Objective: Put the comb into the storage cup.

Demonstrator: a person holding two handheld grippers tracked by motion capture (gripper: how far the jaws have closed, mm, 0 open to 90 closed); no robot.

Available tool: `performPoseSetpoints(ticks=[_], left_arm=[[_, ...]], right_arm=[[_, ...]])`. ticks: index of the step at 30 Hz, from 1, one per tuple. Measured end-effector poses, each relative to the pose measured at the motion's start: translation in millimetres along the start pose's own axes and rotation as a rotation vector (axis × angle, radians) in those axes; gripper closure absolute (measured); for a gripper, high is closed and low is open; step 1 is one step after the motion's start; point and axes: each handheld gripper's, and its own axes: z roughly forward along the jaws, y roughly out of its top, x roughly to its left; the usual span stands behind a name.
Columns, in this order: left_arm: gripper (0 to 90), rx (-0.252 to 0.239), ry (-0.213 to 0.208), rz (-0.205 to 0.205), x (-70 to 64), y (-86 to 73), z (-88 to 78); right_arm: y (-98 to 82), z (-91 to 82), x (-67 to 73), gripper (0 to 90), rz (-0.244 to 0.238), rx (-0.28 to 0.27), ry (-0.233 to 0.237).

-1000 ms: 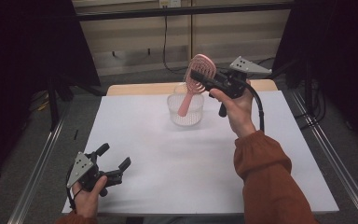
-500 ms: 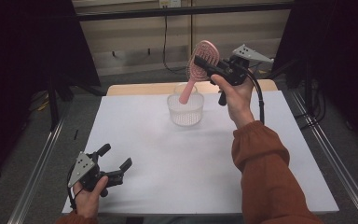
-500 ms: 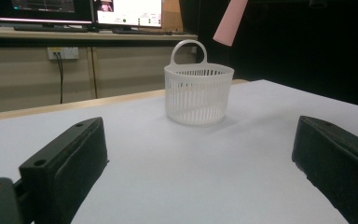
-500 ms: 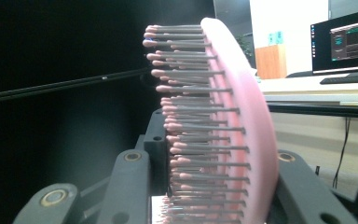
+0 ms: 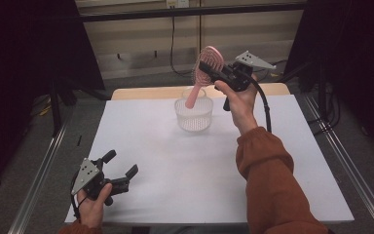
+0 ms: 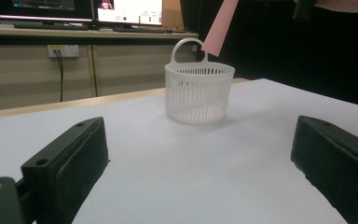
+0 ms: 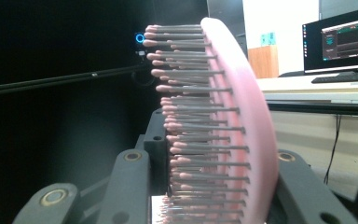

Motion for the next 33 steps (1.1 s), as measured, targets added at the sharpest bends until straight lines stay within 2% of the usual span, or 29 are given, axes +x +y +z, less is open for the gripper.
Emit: performPoseSetpoints(ticks=[5,8,9,12,16,33], left_arm=[[3.4,-0.004,-0.016,0.0,-1.0,0.5,0.5],[3.4,-0.001,-0.014,0.0,-1.5,0.9,0.6],[3.4,0.002,-0.016,0.015,-1.1,1.1,0.3],[3.4,0.002,-0.013,0.01,-1.2,1.0,0.1],[3.4,0.0,-0.03,0.013,-1.3,1.2,0.2],[3.4,-0.004,-0.023,0.02,-3.0,1.8,0.0]], right_arm=[[-7.2,1.3,-4.8,64.6,0.006,0.004,-0.016],[-12.3,2.5,-6.6,64.6,0.007,0.003,-0.014],[-14.2,2.7,-6.7,64.6,0.012,0.003,-0.016],[-19.2,3.5,-8.4,64.6,0.022,-0.003,-0.002],[-23.8,3.8,-11.5,64.6,0.029,0.001,-0.015],[-48.8,8.8,-14.7,64.6,0.02,0.006,-0.031]])
